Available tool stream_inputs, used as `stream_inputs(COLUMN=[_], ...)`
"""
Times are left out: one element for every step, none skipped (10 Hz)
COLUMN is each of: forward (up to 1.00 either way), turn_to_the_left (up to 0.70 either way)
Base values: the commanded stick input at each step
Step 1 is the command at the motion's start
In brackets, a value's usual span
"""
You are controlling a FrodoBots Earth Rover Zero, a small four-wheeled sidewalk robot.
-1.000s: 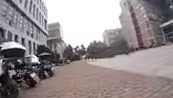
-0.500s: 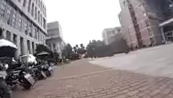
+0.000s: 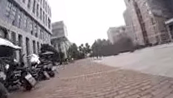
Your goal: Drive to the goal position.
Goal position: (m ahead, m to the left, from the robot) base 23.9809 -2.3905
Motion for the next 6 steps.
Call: stream_inputs(forward=[0.45, 0.45, 0.45, 0.45, 0.45, 0.45], turn_to_the_left=[0.27, 0.27, 0.27, 0.27, 0.26, 0.05])
